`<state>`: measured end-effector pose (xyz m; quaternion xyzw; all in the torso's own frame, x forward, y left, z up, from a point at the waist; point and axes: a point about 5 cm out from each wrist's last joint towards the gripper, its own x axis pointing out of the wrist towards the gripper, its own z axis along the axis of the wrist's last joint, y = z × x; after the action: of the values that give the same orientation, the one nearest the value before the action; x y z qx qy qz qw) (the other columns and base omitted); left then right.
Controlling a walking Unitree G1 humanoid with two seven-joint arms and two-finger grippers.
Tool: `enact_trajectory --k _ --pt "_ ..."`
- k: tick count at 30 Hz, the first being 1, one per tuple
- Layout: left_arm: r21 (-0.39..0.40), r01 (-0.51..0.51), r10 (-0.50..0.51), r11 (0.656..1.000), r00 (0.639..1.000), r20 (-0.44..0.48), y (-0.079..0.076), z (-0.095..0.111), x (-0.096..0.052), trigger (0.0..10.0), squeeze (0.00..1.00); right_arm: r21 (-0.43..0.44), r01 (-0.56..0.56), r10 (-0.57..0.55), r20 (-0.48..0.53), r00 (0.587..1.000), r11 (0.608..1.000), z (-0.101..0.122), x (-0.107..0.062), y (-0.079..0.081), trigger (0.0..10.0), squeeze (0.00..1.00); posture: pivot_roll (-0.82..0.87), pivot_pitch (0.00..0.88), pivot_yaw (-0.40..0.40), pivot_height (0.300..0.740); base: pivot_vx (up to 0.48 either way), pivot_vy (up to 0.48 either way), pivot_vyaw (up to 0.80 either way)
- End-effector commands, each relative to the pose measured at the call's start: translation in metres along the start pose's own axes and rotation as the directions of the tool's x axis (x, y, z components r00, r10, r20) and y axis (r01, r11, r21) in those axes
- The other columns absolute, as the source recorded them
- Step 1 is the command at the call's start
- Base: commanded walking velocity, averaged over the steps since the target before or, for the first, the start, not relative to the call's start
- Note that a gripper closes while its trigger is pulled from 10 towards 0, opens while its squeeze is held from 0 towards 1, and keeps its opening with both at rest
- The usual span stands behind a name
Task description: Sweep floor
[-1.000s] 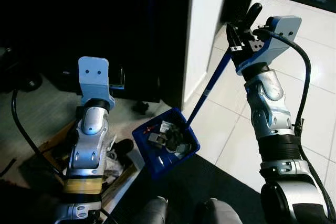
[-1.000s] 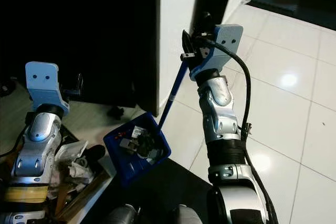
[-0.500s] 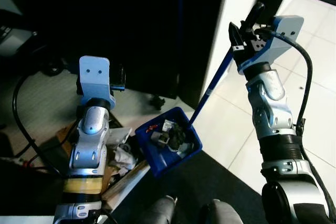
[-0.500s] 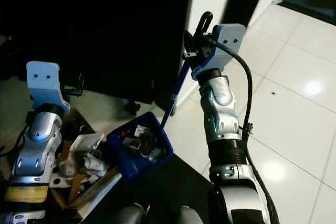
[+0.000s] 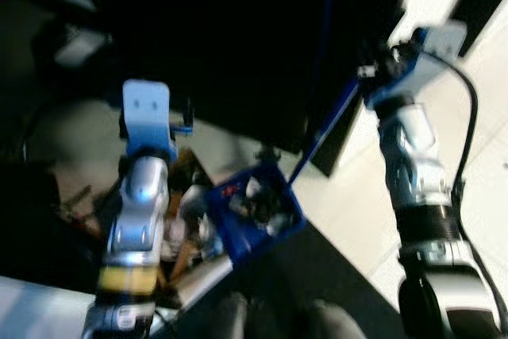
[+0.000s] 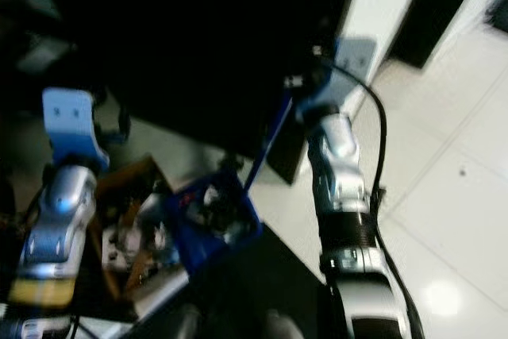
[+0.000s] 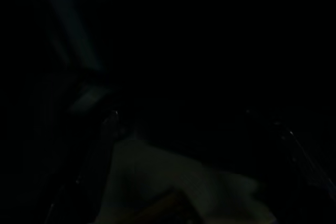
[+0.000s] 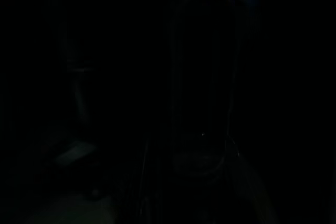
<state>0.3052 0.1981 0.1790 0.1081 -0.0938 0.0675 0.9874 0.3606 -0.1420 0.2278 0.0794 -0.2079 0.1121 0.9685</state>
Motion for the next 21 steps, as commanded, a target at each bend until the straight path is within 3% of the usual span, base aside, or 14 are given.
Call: enact_trajectory --k 1,21 --pt "0.01 0.008 -0.008 1.0 1.0 -0.022 -0.0019 -0.0049 -0.0026 10.0 0.0 0.013 0.0 -0.001 0.057 0.998 1.0 0.0099 0.0027 0.0009 10.0 0.0 0.03 0.067 0.0 0.74 0.0 0.0 0.79" --pt "0.01 0.01 -0.01 1.0 1.0 -0.03 -0.0028 -0.006 -0.0026 10.0 0.0 0.005 0.011 -0.011 0.066 0.998 1.0 0.0125 0.0034 -0.0021 10.0 0.0 0.03 0.074 0.0 0.74 0.0 0.0 0.79"
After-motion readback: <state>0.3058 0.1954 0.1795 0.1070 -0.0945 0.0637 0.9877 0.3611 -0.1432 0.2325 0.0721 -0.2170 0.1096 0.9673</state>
